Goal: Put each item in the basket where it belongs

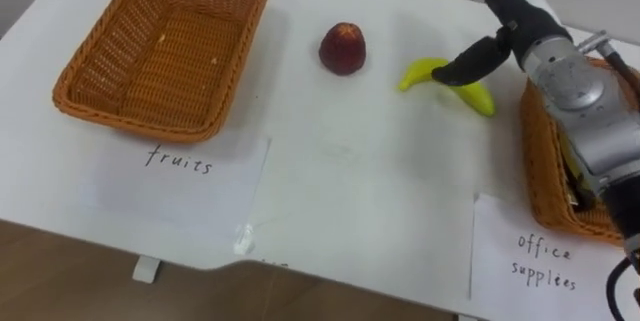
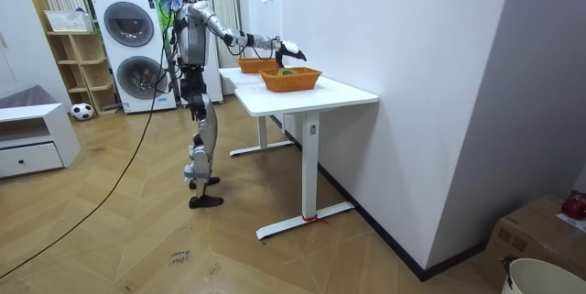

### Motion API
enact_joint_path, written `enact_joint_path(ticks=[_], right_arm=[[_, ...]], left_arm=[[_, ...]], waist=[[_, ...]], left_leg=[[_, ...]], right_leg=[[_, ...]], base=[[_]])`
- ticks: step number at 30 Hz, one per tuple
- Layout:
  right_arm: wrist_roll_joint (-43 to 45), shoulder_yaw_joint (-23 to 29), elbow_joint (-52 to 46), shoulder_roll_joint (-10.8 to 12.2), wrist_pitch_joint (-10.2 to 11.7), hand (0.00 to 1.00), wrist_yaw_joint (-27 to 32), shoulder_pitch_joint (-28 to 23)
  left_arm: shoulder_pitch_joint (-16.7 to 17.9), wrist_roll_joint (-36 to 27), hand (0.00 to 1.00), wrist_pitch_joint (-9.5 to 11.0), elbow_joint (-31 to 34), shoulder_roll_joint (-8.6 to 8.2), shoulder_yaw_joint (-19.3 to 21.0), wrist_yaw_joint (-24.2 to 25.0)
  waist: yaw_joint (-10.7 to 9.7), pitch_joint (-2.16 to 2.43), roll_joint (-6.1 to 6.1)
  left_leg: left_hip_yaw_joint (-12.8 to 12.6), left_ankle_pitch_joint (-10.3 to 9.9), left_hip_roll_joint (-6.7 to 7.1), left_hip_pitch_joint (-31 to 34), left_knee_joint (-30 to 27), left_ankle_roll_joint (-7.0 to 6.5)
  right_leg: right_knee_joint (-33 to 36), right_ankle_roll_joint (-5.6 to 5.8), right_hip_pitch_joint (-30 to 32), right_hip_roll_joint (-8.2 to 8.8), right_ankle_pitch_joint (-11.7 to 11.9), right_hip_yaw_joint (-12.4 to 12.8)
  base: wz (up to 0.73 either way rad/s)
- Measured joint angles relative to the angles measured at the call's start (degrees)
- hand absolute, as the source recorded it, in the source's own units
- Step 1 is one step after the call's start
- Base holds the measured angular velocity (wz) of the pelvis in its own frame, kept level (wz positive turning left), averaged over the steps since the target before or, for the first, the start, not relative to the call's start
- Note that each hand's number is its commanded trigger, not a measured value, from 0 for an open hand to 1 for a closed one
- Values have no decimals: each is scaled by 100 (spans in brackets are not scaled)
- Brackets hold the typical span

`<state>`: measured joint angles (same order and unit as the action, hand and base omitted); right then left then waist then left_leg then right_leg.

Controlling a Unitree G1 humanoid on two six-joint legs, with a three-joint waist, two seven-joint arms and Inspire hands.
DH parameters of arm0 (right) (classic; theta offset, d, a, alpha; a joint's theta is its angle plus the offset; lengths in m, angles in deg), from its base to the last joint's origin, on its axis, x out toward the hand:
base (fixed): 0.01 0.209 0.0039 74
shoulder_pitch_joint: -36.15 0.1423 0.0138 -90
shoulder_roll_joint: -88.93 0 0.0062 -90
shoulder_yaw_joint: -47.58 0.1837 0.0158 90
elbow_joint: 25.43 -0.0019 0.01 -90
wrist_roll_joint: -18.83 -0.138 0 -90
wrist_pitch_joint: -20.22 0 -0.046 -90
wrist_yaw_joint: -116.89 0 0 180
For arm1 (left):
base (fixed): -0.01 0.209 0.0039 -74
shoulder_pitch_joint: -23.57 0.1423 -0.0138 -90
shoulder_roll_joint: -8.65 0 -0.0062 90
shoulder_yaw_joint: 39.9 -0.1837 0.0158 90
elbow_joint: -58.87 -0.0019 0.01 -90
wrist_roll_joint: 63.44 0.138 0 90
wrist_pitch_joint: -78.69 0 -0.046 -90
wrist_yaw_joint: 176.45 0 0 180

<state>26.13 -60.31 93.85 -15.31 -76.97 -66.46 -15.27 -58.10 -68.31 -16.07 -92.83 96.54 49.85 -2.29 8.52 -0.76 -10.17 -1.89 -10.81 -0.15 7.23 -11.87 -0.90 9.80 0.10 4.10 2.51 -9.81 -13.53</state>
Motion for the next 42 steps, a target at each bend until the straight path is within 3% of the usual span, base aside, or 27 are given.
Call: enact_joint_path(ticks=[4, 17, 23, 28, 42], right_arm=[[2, -125, 95, -117, 0, 0, -52, 55], [-4, -353, 131, -244, 4, 0, -248, 138], [-9, -360, 354, -243, 1, 0, -624, 138], [30, -662, 614, -245, -41, 0, -1085, 138], [486, -775, 1072, -245, -44, 0, -1443, 272]], left_arm=[[-4, -1, 0, -1, 2, 76, -2, -7], [-197, -8, 0, 5, -22, 90, -56, -20], [-199, -10, 0, 8, -21, 95, -71, 4], [-199, -21, 0, 9, -23, 103, -72, -2], [-226, -21, 0, 5, -79, 152, -242, 124]], waist=[[21, 8, -11], [143, 0, -72], [188, -34, -141], [247, -52, -162], [283, -87, -202]], left_leg=[[47, 1, 2, 8, -1, 2], [47, 11, -2, 10, 11, 17], [88, 11, -3, -18, 10, 17], [81, 11, -2, 4, 12, 17], [105, 12, 5, 48, 2, 16]], right_leg=[[-2, 0, -9, 1, 0, -58], [-1, 0, -2, -1, 0, -62], [-2, 0, -25, 4, 0, -87], [-4, 0, -8, 13, 0, -96], [-10, 0, 7, 20, 0, -138]], base=[[5], [0], [0], [-1], [0]])
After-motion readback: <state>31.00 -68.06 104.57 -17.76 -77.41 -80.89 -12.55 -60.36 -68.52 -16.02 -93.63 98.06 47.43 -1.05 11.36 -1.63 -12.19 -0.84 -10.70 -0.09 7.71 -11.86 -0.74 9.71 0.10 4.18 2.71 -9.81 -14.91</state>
